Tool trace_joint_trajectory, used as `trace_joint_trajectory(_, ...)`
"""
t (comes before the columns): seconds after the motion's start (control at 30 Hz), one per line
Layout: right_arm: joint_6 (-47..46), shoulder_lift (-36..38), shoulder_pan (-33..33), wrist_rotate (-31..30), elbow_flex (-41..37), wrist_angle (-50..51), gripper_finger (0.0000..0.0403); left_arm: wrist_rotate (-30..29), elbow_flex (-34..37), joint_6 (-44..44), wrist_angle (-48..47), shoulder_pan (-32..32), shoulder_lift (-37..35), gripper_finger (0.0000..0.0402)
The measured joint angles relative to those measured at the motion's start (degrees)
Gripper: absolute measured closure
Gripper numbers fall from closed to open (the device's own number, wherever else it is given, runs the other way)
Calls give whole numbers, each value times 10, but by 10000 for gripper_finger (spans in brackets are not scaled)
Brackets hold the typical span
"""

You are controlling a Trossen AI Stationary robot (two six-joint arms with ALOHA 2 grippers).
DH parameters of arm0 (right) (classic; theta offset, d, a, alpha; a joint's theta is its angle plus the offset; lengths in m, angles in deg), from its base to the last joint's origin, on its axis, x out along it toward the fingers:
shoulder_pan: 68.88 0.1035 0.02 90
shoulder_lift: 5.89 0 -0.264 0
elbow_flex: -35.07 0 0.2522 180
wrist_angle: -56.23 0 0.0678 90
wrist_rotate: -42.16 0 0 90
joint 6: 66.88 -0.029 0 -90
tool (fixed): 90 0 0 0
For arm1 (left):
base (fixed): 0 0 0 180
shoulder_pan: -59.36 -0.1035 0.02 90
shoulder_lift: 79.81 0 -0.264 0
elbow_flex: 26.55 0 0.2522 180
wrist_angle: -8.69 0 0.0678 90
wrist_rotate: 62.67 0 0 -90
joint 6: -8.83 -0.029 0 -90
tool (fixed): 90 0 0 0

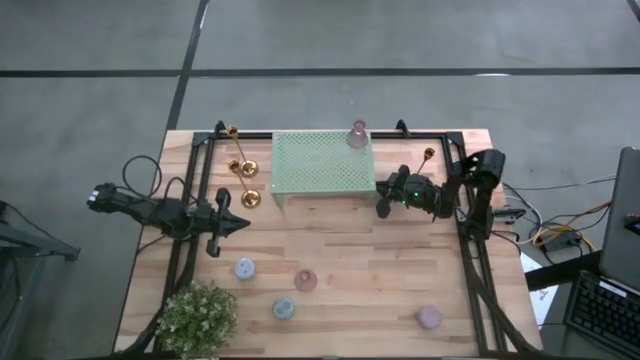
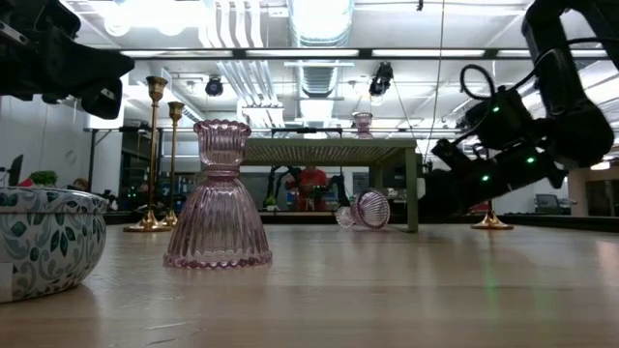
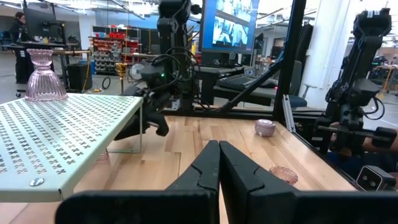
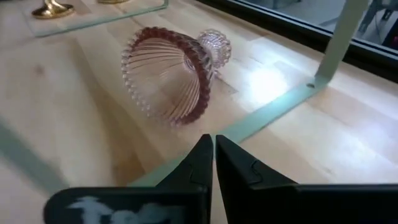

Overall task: Pick & Place candle stick holders
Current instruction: Put the top glass candle holder on the shelf aligned with the other glass candle holder

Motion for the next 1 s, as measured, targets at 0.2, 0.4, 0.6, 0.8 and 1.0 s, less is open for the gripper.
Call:
trace_joint_trajectory(0.2, -43, 68, 40, -1, -52, 0, 355, 0, 0, 0, 0, 0, 0, 394)
trace_joint_trajectory(0.4, -66, 138, 128, -31, -85, 11, 314, 0, 0, 0, 0, 0, 0, 394)
trace_joint_trajectory(0.6, -125, 193, 274, -144, -85, 60, 271, 0, 0, 0, 0, 0, 0, 394)
trace_joint_trajectory(0.8, -117, 209, 431, -301, -3, 174, 233, 0, 0, 0, 0, 0, 0, 394)
trace_joint_trajectory(1.0, -138, 171, 457, -348, 120, 343, 209, 0, 0, 0, 0, 0, 0, 394)
